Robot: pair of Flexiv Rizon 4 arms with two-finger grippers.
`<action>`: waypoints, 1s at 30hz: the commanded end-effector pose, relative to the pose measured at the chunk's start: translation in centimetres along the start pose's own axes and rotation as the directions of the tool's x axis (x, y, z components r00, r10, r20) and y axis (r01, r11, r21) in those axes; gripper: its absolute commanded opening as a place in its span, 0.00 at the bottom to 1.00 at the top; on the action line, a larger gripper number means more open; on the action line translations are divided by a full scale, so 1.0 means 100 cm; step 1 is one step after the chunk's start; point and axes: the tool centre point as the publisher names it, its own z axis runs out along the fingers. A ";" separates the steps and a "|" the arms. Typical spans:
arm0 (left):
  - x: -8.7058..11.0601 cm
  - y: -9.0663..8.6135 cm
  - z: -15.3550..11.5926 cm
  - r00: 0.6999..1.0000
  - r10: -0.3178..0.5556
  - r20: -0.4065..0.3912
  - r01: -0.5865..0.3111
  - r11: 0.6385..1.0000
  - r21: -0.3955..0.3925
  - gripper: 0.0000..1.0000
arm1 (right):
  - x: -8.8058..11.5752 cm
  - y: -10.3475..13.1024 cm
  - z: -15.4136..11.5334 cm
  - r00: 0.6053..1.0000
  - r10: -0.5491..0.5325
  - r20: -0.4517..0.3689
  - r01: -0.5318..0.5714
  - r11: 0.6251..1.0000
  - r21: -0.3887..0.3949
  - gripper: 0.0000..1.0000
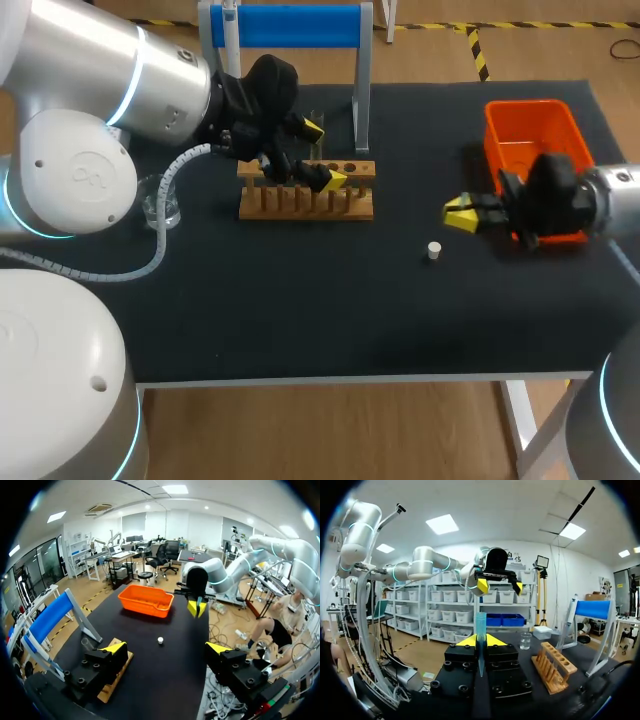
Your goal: Invert the test tube, pick up the pipette, mount the tip to pipette, aspirate from beaker and dispense into the tube, eject the tip, return the pipette, and cap with the stopper.
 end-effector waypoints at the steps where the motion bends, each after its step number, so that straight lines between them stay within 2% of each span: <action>1: 0.000 -0.001 0.000 1.000 -0.002 0.001 0.002 1.000 -0.006 1.00 | 0.004 -0.007 -0.018 1.000 0.006 0.003 -0.006 1.000 -0.008 0.00; 11: 0.000 -0.001 0.000 1.000 -0.002 0.001 0.002 1.000 -0.006 1.00 | 0.004 -0.017 -0.031 1.000 0.023 0.013 -0.023 1.000 0.003 0.00; 30: 0.000 -0.001 0.000 1.000 -0.002 0.001 0.002 1.000 -0.006 1.00 | 0.004 -0.019 -0.028 0.999 0.038 0.012 -0.038 0.999 0.029 0.00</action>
